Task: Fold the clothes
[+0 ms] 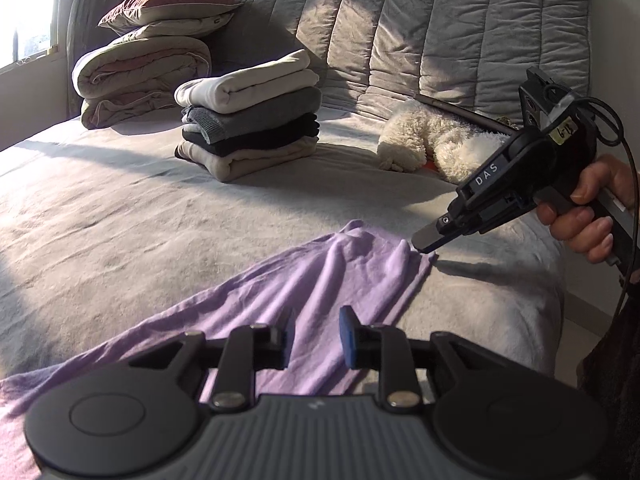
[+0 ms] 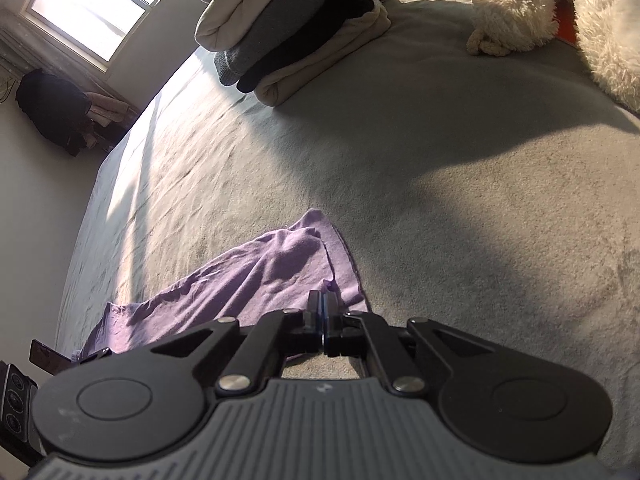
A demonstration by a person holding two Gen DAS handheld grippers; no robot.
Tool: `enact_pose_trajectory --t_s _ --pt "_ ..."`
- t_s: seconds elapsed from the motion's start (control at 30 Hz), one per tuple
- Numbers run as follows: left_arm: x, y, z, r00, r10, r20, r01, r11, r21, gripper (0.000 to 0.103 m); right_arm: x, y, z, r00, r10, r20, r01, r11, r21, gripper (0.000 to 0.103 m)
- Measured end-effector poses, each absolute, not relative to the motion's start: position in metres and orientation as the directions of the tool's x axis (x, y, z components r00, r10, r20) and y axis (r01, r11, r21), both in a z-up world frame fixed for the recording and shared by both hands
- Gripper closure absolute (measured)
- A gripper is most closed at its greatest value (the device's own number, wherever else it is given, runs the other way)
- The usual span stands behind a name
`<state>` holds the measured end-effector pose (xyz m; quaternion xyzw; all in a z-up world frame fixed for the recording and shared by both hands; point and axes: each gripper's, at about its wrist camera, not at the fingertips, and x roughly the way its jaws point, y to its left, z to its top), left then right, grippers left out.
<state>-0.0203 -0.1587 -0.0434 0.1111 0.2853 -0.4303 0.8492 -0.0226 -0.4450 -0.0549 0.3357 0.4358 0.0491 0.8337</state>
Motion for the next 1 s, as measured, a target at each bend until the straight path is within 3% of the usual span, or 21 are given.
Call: enact_pose_trajectory --t_s 0.07,0.17,0.23,0.57,0.63,0.67,0.73,0.83,1.0 --pt "-0.011 -0.175 -0.04 0.457 -0.671 -0.584 0.8 0.597 -0.061 0.079 -0.025 -0.45 -0.053 0.622 0.396 -0.675 0.204 0.751 0.628 0.089" --pt "0.006 -0.2 -0.037 0.437 -0.665 -0.606 0.806 0.589 -0.066 0.077 -0.028 -0.452 -0.052 0.637 0.43 -0.64 0.173 0.729 0.662 0.088" --pt "0.011 -0.209 -0.041 0.431 -0.658 -0.618 0.806 0.588 -0.063 0.069 -0.03 -0.45 -0.052 0.644 0.442 -0.624 0.151 0.726 0.671 0.087" --pt "0.039 -0.255 -0.058 0.405 -0.617 -0.675 0.81 0.584 -0.049 0.07 -0.041 -0.422 -0.048 0.695 0.352 -0.626 0.038 0.852 0.522 0.086" --pt "0.044 -0.263 -0.061 0.4 -0.61 -0.684 0.81 0.584 -0.047 0.076 -0.041 -0.415 -0.048 0.7 0.333 -0.632 0.02 0.875 0.483 0.082" --pt "0.045 -0.263 -0.062 0.401 -0.61 -0.684 0.808 0.587 -0.049 0.079 -0.041 -0.412 -0.048 0.702 0.324 -0.634 0.011 0.886 0.464 0.072" --pt "0.045 -0.263 -0.062 0.405 -0.612 -0.679 0.805 0.591 -0.053 0.085 -0.04 -0.406 -0.049 0.707 0.301 -0.64 -0.004 0.906 0.422 0.065" --pt "0.044 -0.262 -0.062 0.415 -0.62 -0.666 0.799 0.598 -0.058 0.097 -0.04 -0.401 -0.051 0.715 0.268 -0.645 -0.004 0.925 0.379 0.065" --pt "0.043 -0.263 -0.063 0.424 -0.627 -0.653 0.793 0.606 -0.066 0.1 -0.035 -0.397 -0.061 0.721 0.222 -0.657 0.022 0.94 0.341 0.064"
